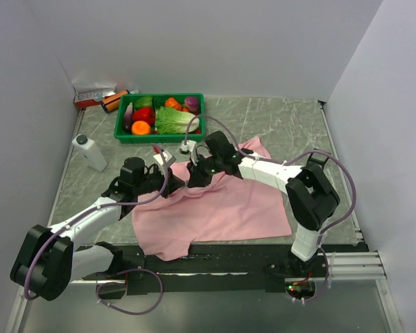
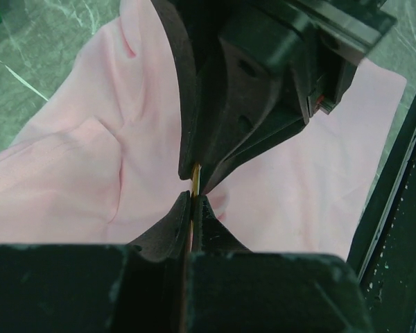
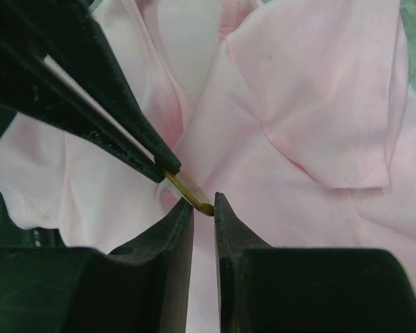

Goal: Remove the brooch from the garment

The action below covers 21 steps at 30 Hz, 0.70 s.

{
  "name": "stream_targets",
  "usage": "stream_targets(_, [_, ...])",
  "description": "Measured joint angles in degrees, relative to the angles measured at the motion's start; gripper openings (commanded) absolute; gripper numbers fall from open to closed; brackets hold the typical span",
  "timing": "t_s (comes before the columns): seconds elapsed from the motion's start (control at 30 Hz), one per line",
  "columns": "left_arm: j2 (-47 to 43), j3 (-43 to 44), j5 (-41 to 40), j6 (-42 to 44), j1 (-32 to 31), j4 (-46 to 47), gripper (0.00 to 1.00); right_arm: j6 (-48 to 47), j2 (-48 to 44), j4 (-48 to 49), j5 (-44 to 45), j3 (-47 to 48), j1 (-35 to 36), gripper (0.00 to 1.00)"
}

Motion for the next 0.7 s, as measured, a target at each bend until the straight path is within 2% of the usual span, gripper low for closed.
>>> stream_targets(0.1, [0.0, 0.0, -0.5, -0.2, 0.2, 1.0, 0.01, 5.7, 0.5, -2.0, 2.1, 1.9, 0.0, 0.17])
stream_targets(0.23, [0.0, 0.0, -1.2, -0.1, 0.3, 1.9, 0.01, 12.1, 0.7, -3.7, 4.0, 3.3, -0.3, 0.27])
stream_targets(0.4, [0.0, 0.0, -2.0, 0.1, 0.1, 1.7, 0.01, 16.0, 0.5, -3.1, 3.1, 3.7, -1.3, 0.52])
stream_targets(0.53, [0.0, 0.2, -3.7, 2.0, -0.5, 0.0, 0.01, 15.1, -5.6, 0.2, 0.4, -0.6, -3.7, 0.58])
stream_targets(0.7, [0.0, 0.2, -4.5, 4.6, -0.5, -1.4, 0.01, 10.6, -17.2, 1.9, -1.1, -4.5, -5.4, 0.58])
